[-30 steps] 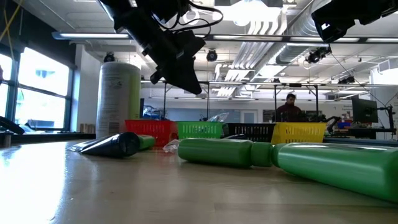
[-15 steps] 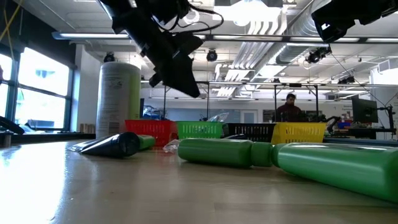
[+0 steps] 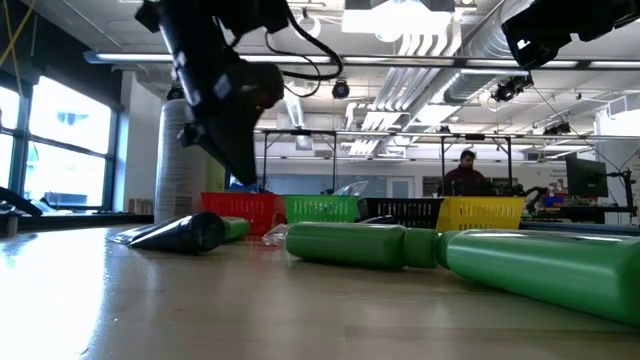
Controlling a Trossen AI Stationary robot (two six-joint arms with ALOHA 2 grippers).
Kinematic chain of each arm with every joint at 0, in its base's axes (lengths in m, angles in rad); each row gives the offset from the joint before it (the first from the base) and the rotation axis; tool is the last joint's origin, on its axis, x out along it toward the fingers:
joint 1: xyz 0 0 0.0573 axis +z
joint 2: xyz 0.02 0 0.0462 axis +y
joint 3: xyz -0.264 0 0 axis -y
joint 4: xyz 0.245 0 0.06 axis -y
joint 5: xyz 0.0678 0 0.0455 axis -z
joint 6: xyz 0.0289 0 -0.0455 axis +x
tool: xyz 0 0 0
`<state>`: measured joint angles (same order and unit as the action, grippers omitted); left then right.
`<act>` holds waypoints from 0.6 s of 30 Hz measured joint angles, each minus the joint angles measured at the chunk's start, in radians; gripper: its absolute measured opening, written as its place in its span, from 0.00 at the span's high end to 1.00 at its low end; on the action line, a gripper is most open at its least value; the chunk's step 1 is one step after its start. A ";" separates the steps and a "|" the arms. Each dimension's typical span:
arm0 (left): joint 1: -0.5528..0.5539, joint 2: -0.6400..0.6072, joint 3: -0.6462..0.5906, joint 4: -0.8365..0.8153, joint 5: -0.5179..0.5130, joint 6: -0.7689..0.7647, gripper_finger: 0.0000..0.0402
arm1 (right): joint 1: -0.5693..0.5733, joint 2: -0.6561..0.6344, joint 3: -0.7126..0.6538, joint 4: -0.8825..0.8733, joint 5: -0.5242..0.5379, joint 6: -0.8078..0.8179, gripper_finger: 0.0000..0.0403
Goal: Pick & Place Travel size toiletries
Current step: Put the green shampoo into the yellow bin
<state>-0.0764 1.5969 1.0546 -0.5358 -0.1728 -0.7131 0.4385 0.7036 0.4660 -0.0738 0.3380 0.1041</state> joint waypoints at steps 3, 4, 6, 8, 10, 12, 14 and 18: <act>-0.042 -0.002 0.000 -0.064 -0.002 -0.003 0.90 | 0.000 0.000 0.000 0.000 0.000 -0.001 0.99; -0.052 -0.007 0.000 -0.090 -0.003 -0.013 0.90 | 0.000 0.000 0.000 0.000 0.000 -0.001 0.99; -0.068 -0.015 0.000 -0.122 -0.014 -0.040 0.89 | 0.000 0.000 0.000 0.000 0.000 -0.001 0.99; -0.080 -0.033 0.000 -0.176 -0.016 -0.051 0.90 | 0.000 0.000 0.000 0.000 0.000 0.000 0.99; -0.087 -0.054 0.000 -0.206 -0.019 -0.053 0.90 | 0.000 0.000 0.000 0.001 0.000 0.000 0.99; -0.090 -0.080 0.000 -0.240 -0.025 -0.060 0.90 | 0.000 0.000 0.000 0.001 0.000 0.000 0.99; -0.091 -0.106 0.000 -0.253 -0.027 -0.070 0.90 | 0.000 0.000 0.000 0.001 0.000 0.000 0.99; -0.100 -0.156 0.000 -0.237 -0.035 -0.004 0.90 | 0.000 0.000 0.000 0.000 0.000 -0.001 0.99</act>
<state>-0.1759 1.4409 1.0550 -0.7725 -0.2080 -0.7169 0.4385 0.7036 0.4661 -0.0737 0.3382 0.1028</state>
